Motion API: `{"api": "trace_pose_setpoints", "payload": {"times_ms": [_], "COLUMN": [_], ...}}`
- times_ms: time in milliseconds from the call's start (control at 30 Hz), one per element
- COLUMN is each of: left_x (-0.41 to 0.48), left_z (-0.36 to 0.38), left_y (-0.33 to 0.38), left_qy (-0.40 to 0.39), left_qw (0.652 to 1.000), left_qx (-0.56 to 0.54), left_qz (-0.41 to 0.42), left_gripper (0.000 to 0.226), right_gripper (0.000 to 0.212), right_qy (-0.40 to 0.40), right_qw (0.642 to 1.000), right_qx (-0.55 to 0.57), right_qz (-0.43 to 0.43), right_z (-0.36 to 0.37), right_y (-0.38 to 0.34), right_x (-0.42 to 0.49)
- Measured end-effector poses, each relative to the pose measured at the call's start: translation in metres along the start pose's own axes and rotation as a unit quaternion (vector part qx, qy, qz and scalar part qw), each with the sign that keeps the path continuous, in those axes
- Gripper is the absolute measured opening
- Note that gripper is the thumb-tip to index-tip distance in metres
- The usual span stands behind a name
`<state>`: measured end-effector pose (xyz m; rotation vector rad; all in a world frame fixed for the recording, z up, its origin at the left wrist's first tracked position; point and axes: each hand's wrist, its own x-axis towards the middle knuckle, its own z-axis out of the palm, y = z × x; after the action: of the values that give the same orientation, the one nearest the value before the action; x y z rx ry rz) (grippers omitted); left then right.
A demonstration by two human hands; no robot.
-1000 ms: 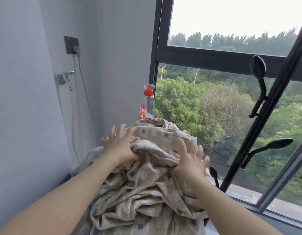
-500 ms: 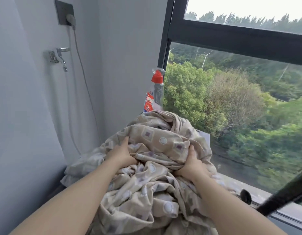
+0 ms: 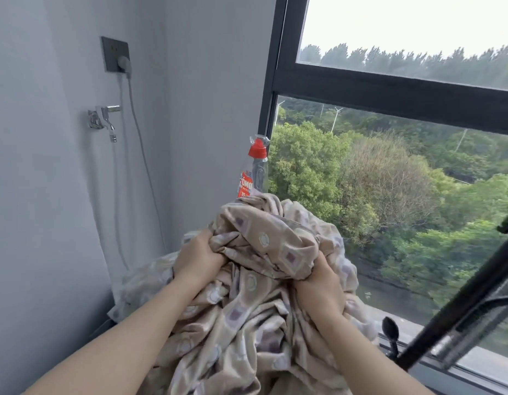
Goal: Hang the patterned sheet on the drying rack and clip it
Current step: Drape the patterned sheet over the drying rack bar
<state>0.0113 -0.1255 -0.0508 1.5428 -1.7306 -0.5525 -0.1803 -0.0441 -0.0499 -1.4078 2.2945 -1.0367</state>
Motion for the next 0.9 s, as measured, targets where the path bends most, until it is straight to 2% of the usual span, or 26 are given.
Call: {"api": "trace_pose_setpoints", "payload": {"times_ms": [133, 300, 400, 600, 733, 833, 900], "left_x": [-0.007, -0.026, -0.046, -0.09, -0.115, -0.139, -0.153], "left_z": [-0.052, -0.117, -0.151, -0.197, -0.21, -0.22, -0.224], "left_y": [0.047, 0.101, 0.133, 0.181, 0.204, 0.225, 0.241], "left_qy": [0.108, 0.2, 0.226, 0.223, 0.194, 0.159, 0.13], "left_qw": [0.988, 0.953, 0.927, 0.889, 0.877, 0.865, 0.859], "left_qx": [-0.096, -0.209, -0.271, -0.361, -0.402, -0.439, -0.457], "left_qz": [0.055, 0.094, 0.127, 0.171, 0.178, 0.183, 0.19], "left_gripper": [0.025, 0.034, 0.025, 0.019, 0.02, 0.026, 0.038], "right_gripper": [0.028, 0.022, 0.024, 0.025, 0.029, 0.039, 0.042], "right_qy": [0.077, 0.174, 0.224, 0.264, 0.272, 0.277, 0.282], "right_qw": [0.988, 0.949, 0.915, 0.874, 0.863, 0.85, 0.845], "right_qx": [0.11, 0.221, 0.276, 0.321, 0.329, 0.337, 0.341], "right_qz": [-0.074, -0.145, -0.19, -0.251, -0.27, -0.296, -0.301], "right_z": [-0.033, -0.082, -0.117, -0.183, -0.217, -0.248, -0.271], "right_y": [-0.045, -0.105, -0.129, -0.151, -0.153, -0.152, -0.149], "right_x": [-0.014, -0.034, -0.054, -0.095, -0.118, -0.141, -0.154]}}
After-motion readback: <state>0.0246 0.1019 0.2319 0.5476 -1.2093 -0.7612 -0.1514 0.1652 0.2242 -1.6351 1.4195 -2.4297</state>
